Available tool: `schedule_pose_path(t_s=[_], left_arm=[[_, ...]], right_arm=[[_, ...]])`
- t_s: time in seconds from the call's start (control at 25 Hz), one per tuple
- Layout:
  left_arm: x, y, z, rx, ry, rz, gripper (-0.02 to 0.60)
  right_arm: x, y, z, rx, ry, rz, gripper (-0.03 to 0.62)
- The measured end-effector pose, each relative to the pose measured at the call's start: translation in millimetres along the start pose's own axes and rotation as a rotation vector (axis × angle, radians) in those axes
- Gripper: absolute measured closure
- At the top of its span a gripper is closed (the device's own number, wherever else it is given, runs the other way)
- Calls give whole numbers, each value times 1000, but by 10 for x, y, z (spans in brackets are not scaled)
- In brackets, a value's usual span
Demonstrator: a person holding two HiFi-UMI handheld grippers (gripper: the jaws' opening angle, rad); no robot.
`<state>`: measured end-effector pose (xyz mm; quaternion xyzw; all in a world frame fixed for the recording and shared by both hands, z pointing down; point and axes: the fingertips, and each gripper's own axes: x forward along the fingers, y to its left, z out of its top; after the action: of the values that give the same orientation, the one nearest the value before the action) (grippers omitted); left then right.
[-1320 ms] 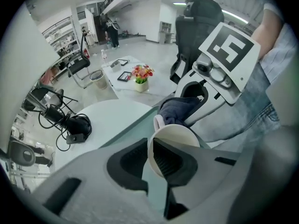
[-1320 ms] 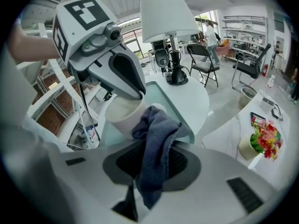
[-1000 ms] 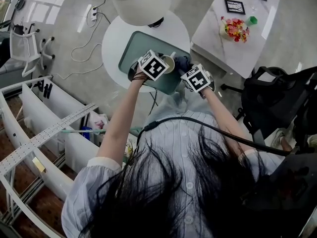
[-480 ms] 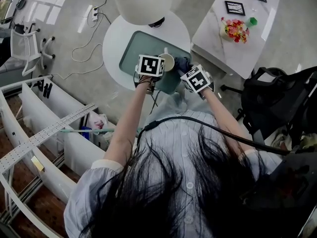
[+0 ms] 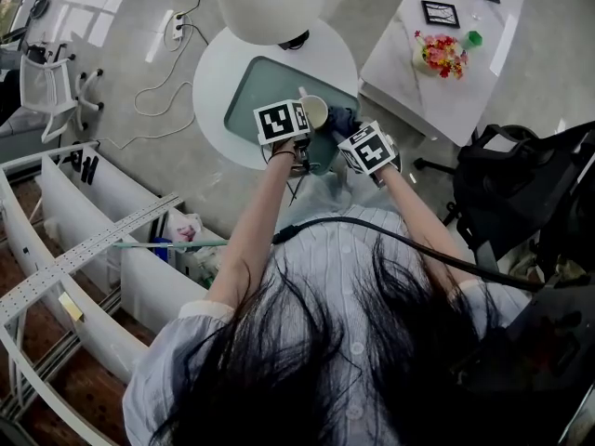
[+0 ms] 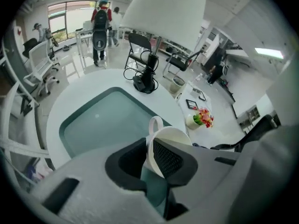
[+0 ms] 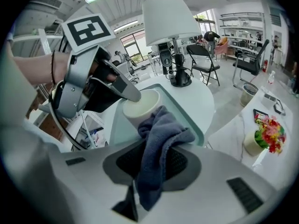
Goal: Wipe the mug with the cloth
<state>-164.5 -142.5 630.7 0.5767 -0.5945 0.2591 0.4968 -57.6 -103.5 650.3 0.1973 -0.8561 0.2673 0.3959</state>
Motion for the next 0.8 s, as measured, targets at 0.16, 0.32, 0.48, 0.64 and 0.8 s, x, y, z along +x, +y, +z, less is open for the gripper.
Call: schedule_pose_path(t_s=[0.16, 0.32, 0.48, 0.64, 0.8], left_arm=[[-18, 34, -24, -135, -24, -5, 531], [-9, 34, -25, -107, -26, -1, 532], [-9, -10, -26, 15, 8, -60, 531], [-141, -31, 93, 313, -6, -50, 520], [-146, -175, 189, 724, -6, -96, 508]], right_arm=[[2, 29, -2, 13, -3, 4, 500], [11, 23, -3, 18, -2, 0, 500], [2, 11, -9, 36, -7, -6, 500], [3, 1, -6, 48, -9, -11, 500], [11, -13, -6, 59, -13, -13, 500]])
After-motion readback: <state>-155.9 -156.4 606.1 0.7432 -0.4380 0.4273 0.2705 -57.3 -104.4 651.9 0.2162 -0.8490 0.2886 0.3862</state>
